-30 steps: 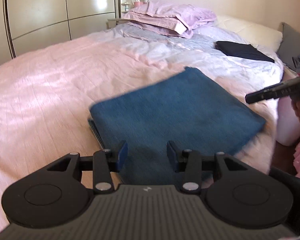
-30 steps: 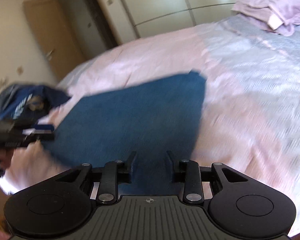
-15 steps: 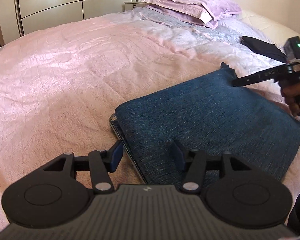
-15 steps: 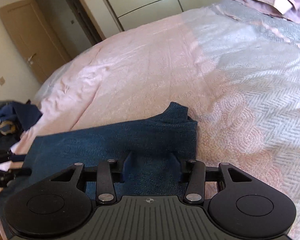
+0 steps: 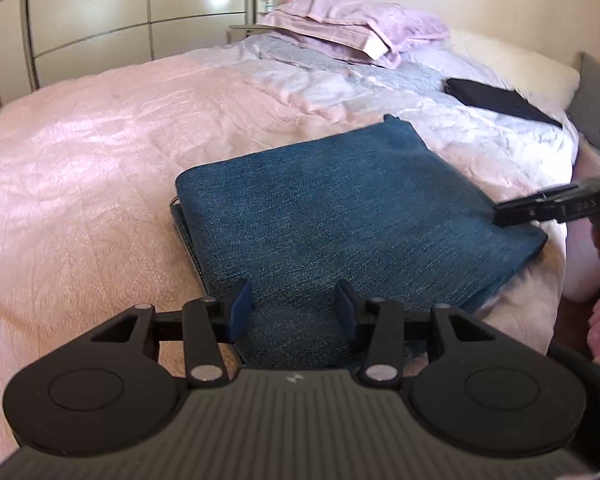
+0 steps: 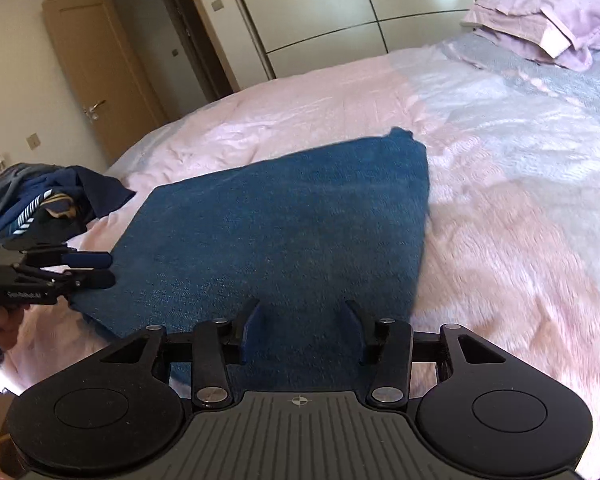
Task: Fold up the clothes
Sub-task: 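Smooth the folded jeans flat on the bed with both grippers, then grasp the folded jeans edge with both grippers and lift them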
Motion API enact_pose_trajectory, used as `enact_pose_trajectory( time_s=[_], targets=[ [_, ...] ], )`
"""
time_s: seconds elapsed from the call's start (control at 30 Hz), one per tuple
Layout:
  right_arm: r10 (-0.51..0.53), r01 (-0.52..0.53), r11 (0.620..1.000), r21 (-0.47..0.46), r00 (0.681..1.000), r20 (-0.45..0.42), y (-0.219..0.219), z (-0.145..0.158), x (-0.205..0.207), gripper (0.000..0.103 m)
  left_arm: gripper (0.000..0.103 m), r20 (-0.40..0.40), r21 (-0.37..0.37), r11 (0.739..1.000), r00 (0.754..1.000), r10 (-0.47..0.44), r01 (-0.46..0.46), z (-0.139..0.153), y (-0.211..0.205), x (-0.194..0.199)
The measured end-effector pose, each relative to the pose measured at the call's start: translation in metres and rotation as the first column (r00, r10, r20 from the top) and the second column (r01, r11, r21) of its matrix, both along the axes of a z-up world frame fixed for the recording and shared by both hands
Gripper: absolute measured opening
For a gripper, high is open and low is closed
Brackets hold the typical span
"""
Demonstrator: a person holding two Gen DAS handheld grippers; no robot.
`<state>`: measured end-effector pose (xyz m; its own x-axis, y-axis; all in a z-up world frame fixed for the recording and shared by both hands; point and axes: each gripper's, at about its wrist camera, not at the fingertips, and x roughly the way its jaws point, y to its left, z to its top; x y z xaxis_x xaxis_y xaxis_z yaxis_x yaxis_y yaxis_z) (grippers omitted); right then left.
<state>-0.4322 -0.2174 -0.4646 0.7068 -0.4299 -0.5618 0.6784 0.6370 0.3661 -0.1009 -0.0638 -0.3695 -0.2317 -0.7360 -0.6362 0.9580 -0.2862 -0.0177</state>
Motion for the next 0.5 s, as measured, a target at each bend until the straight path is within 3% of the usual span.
enact_pose_trajectory(
  time_s=[0.1, 0.2, 0.3, 0.4, 0.5],
  targets=[
    [-0.014, 0.014, 0.999, 0.034, 1.0, 0.0, 0.003, 0.006, -0.005, 0.048, 0.041, 0.041, -0.011, 1.0, 0.999, -0.003, 0.003, -0.002, 0.003, -0.006],
    [0.017, -0.016, 1.0, 0.015, 0.999, -0.032, 0.008, 0.002, -0.007, 0.048, 0.041, 0.058, -0.013, 1.0, 0.998, 0.001, 0.0, 0.002, 0.005, -0.008],
    [-0.023, 0.023, 1.0, 0.006, 0.999, -0.027, 0.015, 0.014, -0.015, 0.049, 0.041, 0.12, -0.048, 0.999, 0.993, -0.017, 0.022, 0.013, 0.015, -0.013],
    [0.068, -0.084, 0.98, -0.179, 0.993, -0.096, 0.046, 0.032, -0.009, 0.055, 0.05, 0.201, -0.106, 0.99, 0.977, -0.069, 0.092, 0.022, 0.035, -0.02],
    [0.163, -0.237, 0.907, -0.348, 0.96, -0.229, 0.078, 0.034, 0.007, 0.066, 0.062, 0.3, -0.157, 0.972, 0.946, -0.12, 0.173, 0.022, 0.054, -0.031]
  ],
)
